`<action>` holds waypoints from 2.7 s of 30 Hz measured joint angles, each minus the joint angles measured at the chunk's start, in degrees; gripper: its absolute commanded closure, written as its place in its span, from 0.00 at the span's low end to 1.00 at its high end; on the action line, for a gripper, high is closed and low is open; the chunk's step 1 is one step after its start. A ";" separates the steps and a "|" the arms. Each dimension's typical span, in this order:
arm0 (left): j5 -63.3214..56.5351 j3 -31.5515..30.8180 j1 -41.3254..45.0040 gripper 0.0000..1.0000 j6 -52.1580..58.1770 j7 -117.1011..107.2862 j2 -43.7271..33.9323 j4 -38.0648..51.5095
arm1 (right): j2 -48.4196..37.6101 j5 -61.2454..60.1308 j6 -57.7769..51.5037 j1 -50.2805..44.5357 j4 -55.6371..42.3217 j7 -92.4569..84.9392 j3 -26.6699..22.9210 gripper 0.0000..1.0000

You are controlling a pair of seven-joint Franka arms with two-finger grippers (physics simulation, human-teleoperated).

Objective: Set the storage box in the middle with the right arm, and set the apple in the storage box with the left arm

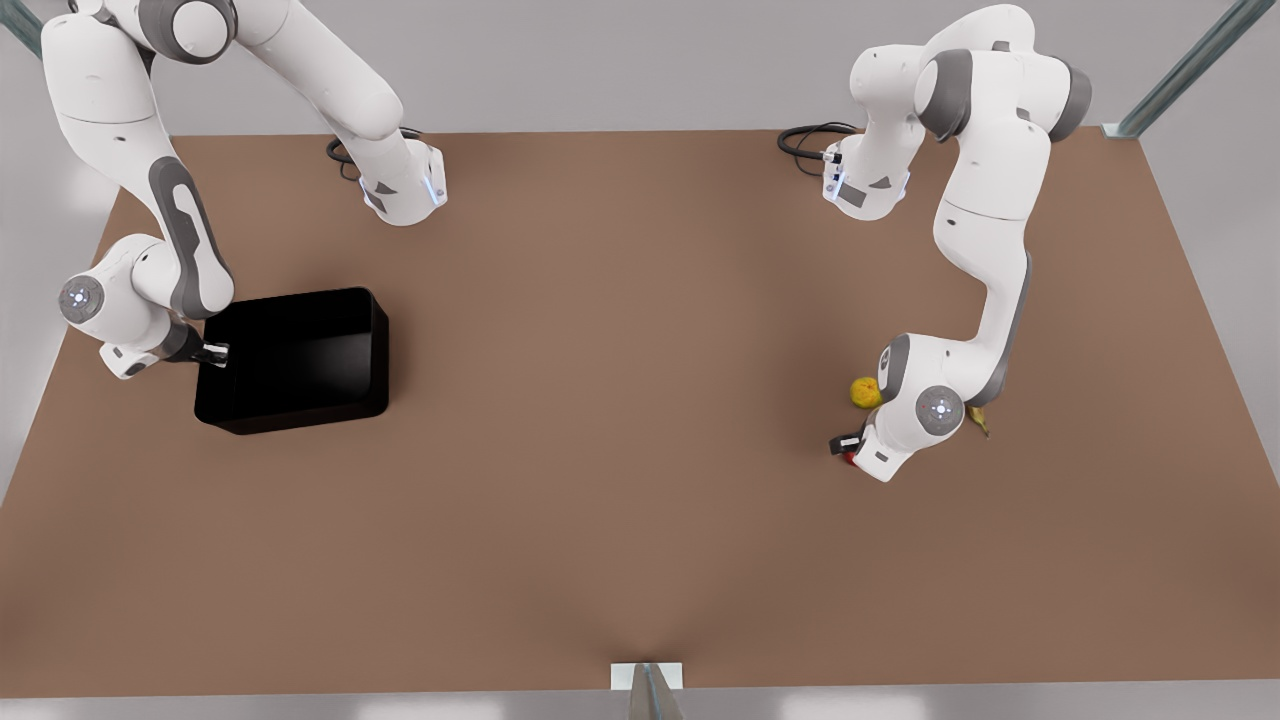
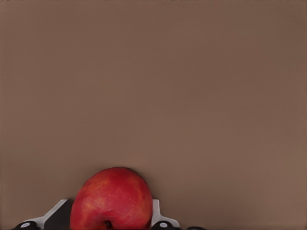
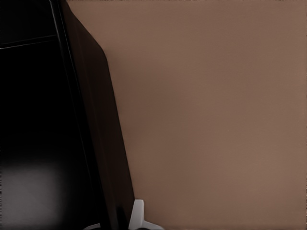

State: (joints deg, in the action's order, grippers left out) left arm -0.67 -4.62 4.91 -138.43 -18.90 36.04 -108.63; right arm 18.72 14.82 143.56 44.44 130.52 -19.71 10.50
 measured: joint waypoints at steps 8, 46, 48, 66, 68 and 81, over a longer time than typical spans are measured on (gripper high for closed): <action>0.07 -0.04 0.18 0.26 0.00 -0.18 0.00 0.00 | -6.02 0.10 -12.02 9.03 -2.03 2.32 11.70 0.79; 0.08 -0.39 -0.08 0.01 0.09 0.07 0.00 1.05 | 13.23 -11.51 -22.92 -52.05 -32.07 54.23 16.34 0.79; 0.08 -0.39 -0.08 0.01 0.09 0.04 0.00 1.05 | 14.31 -11.51 -22.92 -53.58 -33.19 54.49 15.45 0.79; 0.01 -0.39 -0.26 0.33 0.00 0.00 1.14 2.37 | -15.30 -11.20 -54.45 -15.99 -33.60 23.36 20.30 0.00; 0.01 -0.39 -0.26 0.33 0.00 0.00 1.22 2.49 | -15.97 -11.95 -60.67 -35.86 -38.53 22.60 -1.06 0.00; -0.64 -0.39 -0.09 0.34 0.50 -0.65 0.67 2.55 | -14.49 -15.44 -71.64 -44.04 -43.68 21.48 -10.16 0.00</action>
State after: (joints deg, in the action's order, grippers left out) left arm -1.31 -5.01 4.82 -137.92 -19.54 36.71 -106.08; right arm 4.22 -0.62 71.92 0.41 86.84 1.78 0.34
